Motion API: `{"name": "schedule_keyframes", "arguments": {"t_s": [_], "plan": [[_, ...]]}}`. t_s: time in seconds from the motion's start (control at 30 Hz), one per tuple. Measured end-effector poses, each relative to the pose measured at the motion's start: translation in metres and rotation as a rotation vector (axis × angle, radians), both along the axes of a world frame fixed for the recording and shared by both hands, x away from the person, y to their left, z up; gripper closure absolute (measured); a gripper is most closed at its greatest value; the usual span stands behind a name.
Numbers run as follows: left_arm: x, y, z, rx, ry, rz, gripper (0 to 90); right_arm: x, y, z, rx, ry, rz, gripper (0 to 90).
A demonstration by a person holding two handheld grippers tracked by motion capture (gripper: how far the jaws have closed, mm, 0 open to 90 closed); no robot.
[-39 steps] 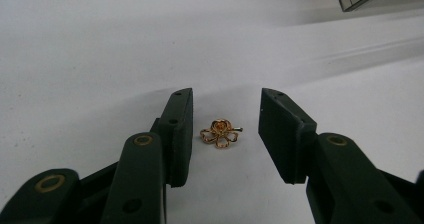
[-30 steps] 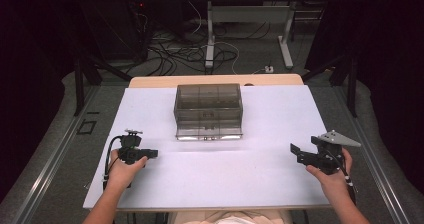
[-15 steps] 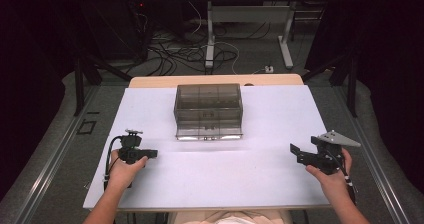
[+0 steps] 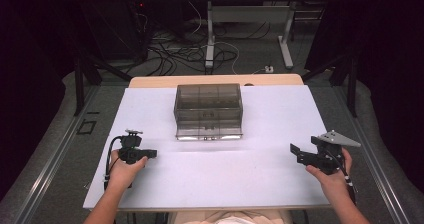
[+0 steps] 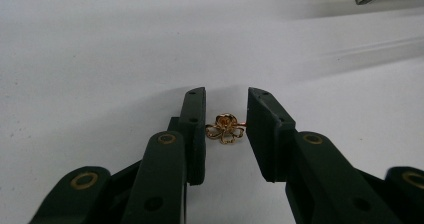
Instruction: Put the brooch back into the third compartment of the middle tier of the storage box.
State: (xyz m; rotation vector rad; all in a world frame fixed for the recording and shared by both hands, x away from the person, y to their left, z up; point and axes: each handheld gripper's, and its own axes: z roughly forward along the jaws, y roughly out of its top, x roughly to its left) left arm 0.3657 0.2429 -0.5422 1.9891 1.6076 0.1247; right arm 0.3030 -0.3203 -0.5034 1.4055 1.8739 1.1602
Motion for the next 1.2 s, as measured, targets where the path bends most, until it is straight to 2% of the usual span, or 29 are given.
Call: {"name": "schedule_keyframes", "arguments": {"t_s": [0.27,0.47,0.57,0.6,0.77,0.83,0.93,0.97,1.2], "plan": [[0.0,0.0,0.001,-0.001,0.004,-0.001,69.9,0.0,0.0,0.0,0.002,0.002,-0.002,15.9],[-0.001,0.001,0.002,-0.01,-0.008,0.007,69.9,0.0,0.0,0.0,0.003,-0.002,-0.006,15.9],[-0.001,0.003,0.004,-0.008,0.003,0.0,69.9,0.0,0.0,0.0,0.003,0.0,-0.005,15.9],[-0.001,0.002,0.003,-0.012,-0.012,0.013,69.9,0.0,0.0,0.0,0.003,-0.001,-0.005,15.9],[-0.001,0.004,0.006,-0.011,-0.016,0.016,69.9,0.0,0.0,0.0,0.003,0.003,-0.002,15.9],[-0.002,0.004,0.006,-0.014,-0.031,0.027,70.0,0.0,0.001,0.0,0.003,-0.002,-0.006,15.9],[-0.002,0.005,0.009,-0.014,-0.025,0.022,70.0,0.0,0.0,0.0,-0.003,-0.001,0.003,15.9],[-0.002,0.004,0.009,-0.014,-0.041,0.033,70.0,0.0,0.0,0.0,-0.004,0.0,0.003,15.9],[-0.004,0.005,0.014,-0.02,-0.066,0.039,70.0,0.0,0.0,0.0,0.003,0.002,-0.002,15.9]]}}
